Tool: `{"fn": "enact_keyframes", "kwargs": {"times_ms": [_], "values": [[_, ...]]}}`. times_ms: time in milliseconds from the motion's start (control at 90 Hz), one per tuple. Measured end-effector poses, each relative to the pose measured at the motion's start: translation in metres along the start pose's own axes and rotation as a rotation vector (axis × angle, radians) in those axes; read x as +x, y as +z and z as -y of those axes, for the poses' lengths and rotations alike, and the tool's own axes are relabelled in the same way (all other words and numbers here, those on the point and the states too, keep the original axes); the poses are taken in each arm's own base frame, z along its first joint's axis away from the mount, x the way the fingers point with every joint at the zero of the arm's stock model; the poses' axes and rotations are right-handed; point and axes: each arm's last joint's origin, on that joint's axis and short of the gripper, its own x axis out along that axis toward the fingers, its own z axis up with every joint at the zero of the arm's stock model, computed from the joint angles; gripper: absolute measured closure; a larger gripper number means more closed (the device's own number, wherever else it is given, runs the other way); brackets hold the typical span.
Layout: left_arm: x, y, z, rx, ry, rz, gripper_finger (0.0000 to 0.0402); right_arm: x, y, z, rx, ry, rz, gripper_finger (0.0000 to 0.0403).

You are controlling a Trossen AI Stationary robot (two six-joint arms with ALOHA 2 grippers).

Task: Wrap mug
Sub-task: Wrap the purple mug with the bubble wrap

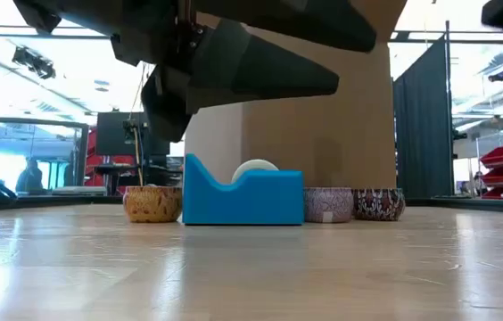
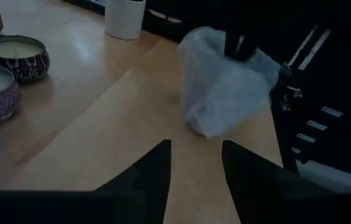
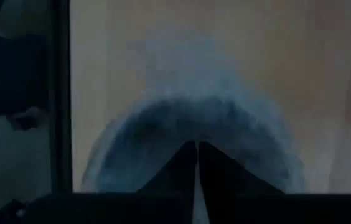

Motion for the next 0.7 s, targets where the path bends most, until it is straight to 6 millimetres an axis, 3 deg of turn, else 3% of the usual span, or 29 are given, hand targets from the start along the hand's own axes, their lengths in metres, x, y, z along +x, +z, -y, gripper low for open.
{"fn": "enact_keyframes", "kwargs": {"times_ms": [167, 289, 400, 700], "values": [[0.0, 0.0, 0.0, 0.0, 0.0, 0.0, 0.0273, -0.033, -0.011, 0.002, 0.023, -0.002, 0.068, 0.0403], [0.0, 0.0, 0.0, 0.0, 0.001, 0.001, 0.0273, -0.037, -0.017, 0.004, 0.047, -0.048, 0.069, 0.0403], [0.0, 0.0, 0.0, -0.001, 0.0, 0.001, 0.0273, -0.024, -0.017, 0.0, 0.04, -0.067, 0.03, 0.0403], [0.0, 0.0, 0.0, -0.001, 0.001, 0.001, 0.0273, 0.042, -0.011, -0.006, -0.003, -0.114, -0.192, 0.0403]]}}
